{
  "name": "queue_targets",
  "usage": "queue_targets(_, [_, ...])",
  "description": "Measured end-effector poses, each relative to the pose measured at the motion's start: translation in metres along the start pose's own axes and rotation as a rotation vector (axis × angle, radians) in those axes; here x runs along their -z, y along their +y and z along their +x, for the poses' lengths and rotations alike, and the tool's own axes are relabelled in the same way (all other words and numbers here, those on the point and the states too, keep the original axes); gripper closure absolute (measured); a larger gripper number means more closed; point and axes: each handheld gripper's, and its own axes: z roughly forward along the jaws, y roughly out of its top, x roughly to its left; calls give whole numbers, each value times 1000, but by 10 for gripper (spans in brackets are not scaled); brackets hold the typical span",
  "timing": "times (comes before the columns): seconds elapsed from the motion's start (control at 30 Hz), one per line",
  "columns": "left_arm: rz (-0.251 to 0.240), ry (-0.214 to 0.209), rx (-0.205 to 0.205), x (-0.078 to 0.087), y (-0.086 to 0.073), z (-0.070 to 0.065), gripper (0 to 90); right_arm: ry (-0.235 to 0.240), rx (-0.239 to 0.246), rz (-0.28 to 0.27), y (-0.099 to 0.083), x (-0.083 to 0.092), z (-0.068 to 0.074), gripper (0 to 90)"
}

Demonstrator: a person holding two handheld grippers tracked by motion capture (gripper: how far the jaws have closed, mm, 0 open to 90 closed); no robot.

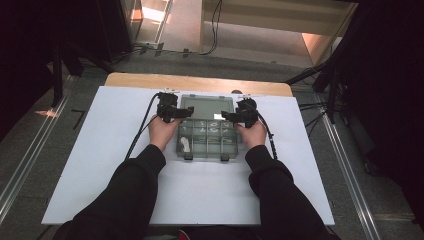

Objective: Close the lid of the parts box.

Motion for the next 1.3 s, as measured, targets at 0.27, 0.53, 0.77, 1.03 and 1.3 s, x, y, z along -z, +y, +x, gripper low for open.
queue_targets(0.27, [-9,23,-1,-9,-4,-1,245,-15,-4,5,-1,-8,0,268])
queue_targets(0.53, [-4,8,20,-17,-8,-2,244,-8,-5,13,-2,-11,0,264])
queue_targets(0.77, [11,-17,34,-21,-9,1,239,29,-21,28,-2,-14,-4,225])
queue_targets(1.03, [12,-37,33,-24,-9,1,194,40,-26,51,0,-15,-4,199])
queue_targets(1.3, [11,-31,38,-24,-10,0,191,59,-61,98,1,-13,-3,183])
